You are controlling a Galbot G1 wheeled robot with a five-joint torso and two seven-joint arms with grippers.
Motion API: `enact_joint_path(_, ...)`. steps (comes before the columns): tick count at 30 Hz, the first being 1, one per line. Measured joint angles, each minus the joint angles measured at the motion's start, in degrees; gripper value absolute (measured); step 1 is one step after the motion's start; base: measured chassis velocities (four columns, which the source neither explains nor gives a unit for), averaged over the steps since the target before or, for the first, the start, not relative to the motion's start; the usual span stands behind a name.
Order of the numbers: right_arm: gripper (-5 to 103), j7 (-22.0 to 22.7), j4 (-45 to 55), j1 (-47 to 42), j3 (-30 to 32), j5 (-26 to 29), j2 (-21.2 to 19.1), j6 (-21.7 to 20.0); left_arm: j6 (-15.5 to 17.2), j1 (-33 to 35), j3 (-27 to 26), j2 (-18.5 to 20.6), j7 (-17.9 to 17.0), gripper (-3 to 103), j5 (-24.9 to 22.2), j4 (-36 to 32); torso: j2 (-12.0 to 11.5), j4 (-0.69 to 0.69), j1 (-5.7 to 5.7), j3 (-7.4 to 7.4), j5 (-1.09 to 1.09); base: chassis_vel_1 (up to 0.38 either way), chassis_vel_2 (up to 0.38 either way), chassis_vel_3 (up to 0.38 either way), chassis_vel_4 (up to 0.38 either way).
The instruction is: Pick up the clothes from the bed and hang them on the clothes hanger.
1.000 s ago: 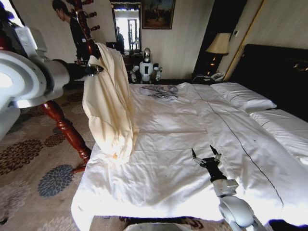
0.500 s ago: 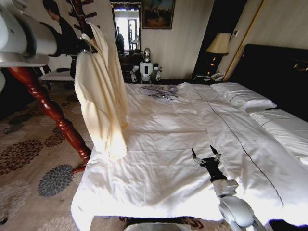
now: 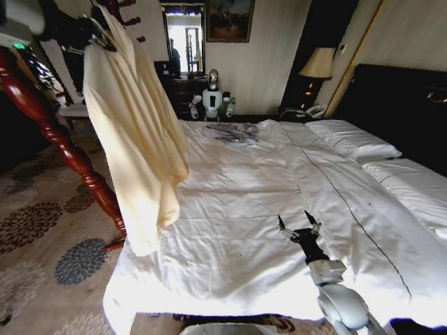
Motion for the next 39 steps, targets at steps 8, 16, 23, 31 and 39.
enact_joint_path(8,100,0.0,0.0,0.0,0.0,0.0,0.0,0.0,-0.1,-0.1,-1.5,3.7,-5.3,19,-6.2,-2.3,0.0,-0.01,0.00,0.00,0.01,0.000,0.000,0.000,0.000)
enact_joint_path(16,100,0.0,0.0,0.0,0.0,0.0,0.0,0.0,-0.1,3.4,-3.7,7.6,-5.6,19,-8.1,-3.5,0.0,0.00,-0.01,0.00,0.00,0.000,0.000,0.000,0.000)
enact_joint_path(23,100,0.0,0.0,0.0,0.0,0.0,0.0,0.0,-0.1,8.3,-8.0,9.9,-5.6,19,-8.5,-4.8,0.0,-0.03,0.00,0.00,0.01,0.000,0.000,0.000,0.000)
enact_joint_path(31,100,0.0,0.0,0.0,0.0,0.0,0.0,0.0,-0.1,16.0,-17.0,14.0,-5.5,19,-9.2,-6.5,0.0,-0.01,0.00,0.00,0.00,0.000,0.000,0.000,0.000)
enact_joint_path(39,100,0.0,0.0,0.0,0.0,0.0,0.0,0.0,-0.1,24.4,-23.3,16.2,-3.7,19,-7.2,-7.1,0.0,-0.02,0.00,0.00,0.00,0.000,0.000,0.000,0.000)
